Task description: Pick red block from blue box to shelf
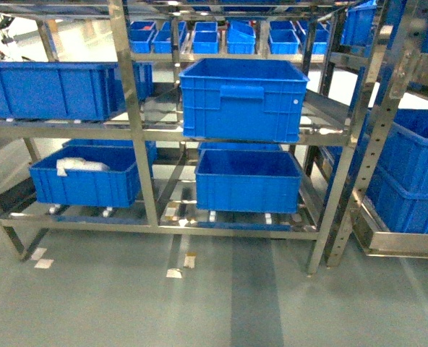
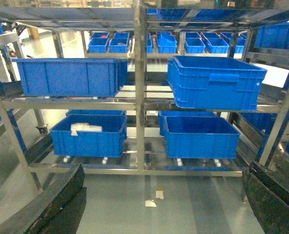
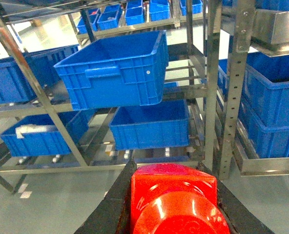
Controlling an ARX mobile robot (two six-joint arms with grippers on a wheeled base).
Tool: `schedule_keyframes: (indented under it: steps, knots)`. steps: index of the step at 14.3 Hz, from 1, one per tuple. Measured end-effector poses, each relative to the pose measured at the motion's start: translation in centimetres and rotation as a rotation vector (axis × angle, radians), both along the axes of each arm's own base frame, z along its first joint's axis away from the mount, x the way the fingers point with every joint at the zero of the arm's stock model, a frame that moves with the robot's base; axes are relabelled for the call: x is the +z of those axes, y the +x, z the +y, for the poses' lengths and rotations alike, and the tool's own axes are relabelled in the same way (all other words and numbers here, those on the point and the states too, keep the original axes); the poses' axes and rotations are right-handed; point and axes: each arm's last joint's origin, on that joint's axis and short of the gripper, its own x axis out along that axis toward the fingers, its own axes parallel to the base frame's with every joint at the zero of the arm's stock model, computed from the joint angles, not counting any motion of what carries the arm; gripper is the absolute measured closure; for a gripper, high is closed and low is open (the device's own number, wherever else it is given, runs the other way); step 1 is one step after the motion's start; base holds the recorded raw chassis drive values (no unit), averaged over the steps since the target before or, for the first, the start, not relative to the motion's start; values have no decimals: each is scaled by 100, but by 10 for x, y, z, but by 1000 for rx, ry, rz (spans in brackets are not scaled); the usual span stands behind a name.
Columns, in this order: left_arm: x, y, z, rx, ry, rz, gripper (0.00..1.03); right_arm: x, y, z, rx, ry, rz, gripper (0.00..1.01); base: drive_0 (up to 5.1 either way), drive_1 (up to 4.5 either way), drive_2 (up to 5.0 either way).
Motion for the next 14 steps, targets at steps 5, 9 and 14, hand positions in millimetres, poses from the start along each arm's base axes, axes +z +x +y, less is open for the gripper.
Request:
schedule_keyframes:
  steps: [5,9,14]
  knots:
    - [0,0,0,0,0,0,5,0,0,0,0,0,-2,74,3,241,-235]
    - [0,0,0,0,0,0,5,0,0,0,1,0,-1,74,0,417,-416]
    - [0,0,0,0,0,0,5,0,0,0,0,0,-2,74,4,415,-406]
